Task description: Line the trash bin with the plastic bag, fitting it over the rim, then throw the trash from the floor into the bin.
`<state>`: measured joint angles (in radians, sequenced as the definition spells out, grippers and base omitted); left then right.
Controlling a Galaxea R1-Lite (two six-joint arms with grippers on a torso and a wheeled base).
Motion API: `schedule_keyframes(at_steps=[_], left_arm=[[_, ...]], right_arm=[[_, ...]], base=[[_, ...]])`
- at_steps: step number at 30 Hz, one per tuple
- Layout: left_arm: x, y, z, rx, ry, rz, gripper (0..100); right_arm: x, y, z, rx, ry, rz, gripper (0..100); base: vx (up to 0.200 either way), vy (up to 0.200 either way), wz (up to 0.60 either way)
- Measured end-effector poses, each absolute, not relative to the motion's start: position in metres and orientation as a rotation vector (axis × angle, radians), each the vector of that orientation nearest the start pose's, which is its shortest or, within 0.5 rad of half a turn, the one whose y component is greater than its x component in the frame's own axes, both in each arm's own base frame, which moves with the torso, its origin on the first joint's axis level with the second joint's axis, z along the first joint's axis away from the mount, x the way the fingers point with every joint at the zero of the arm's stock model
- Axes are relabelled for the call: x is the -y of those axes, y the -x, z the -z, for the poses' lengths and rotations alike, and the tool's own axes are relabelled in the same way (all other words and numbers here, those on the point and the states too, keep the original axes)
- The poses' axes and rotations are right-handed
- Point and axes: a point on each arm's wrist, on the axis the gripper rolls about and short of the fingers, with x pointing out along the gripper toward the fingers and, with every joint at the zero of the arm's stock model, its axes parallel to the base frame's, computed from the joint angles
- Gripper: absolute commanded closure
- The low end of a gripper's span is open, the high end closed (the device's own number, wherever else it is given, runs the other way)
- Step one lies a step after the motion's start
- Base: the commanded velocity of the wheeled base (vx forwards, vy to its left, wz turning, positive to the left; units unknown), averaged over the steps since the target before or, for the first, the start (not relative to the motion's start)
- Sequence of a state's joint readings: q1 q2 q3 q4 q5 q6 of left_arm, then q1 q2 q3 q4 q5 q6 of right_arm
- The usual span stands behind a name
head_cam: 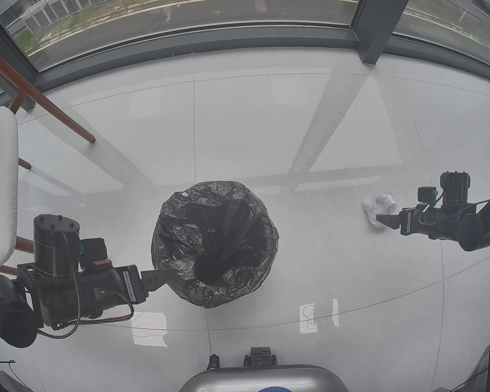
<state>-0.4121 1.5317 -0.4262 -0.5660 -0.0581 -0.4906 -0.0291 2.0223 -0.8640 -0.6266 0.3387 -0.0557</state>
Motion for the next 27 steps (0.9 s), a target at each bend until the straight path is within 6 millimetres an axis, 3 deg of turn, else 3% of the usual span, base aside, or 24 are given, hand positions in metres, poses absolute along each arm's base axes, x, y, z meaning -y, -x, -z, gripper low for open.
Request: schedule_keyframes(at_steps=[5,13,21,27], left_arm=[[0.088,-0.204,-0.124,-0.642,0.375,0.306,0],[0.089,-0.206,-0.127,-0.636,0.378,0.308,0],[0.090,-0.208,-0.128,-0.630,0.379,0.309,0],[0.090,-0.208,-0.129,-0.626,0.380,0.310,0]], right_arm=[[0.028,-0.381,-0.075,-0.499,-0.014,-0.259,0],[0.053,-0.421,-0.068,-0.475,0.004,-0.211,0],[0.063,-0.454,-0.053,-0.472,0.018,-0.201,0],[0.063,-0.467,-0.031,-0.503,0.011,-0.201,0]], base=[[0.000,0.000,0.00],[0.000,0.000,0.00],[0.000,0.000,0.00],[0.000,0.000,0.00]])
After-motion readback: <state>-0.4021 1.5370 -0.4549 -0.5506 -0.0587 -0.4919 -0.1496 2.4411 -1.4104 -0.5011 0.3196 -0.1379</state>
